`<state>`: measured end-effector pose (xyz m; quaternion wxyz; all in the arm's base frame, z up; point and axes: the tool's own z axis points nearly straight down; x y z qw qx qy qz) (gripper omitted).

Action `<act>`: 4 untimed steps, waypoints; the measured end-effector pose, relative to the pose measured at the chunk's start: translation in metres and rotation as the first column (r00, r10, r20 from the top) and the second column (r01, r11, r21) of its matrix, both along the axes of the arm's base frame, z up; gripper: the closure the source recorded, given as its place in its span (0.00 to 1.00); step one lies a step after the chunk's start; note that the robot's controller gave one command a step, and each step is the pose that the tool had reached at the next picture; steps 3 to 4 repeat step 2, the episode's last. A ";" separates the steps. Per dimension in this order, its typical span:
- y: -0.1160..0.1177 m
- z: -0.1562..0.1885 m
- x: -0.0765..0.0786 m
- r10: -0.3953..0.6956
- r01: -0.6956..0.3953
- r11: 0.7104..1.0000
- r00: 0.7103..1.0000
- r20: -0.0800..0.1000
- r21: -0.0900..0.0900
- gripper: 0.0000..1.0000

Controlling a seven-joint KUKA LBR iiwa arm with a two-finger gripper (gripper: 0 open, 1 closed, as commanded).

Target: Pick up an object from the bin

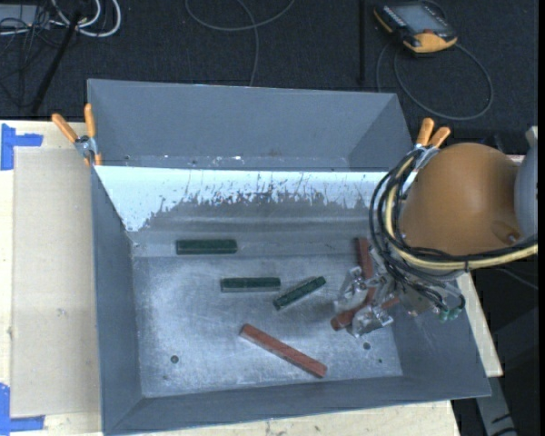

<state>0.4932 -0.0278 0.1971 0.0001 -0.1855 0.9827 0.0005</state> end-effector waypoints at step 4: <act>-0.017 0.045 0.003 0.072 -0.072 0.997 0.997 -0.005 0.001 1.00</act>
Offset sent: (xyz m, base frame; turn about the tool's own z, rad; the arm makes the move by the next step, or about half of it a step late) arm 0.0105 -0.0534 0.1332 -0.1948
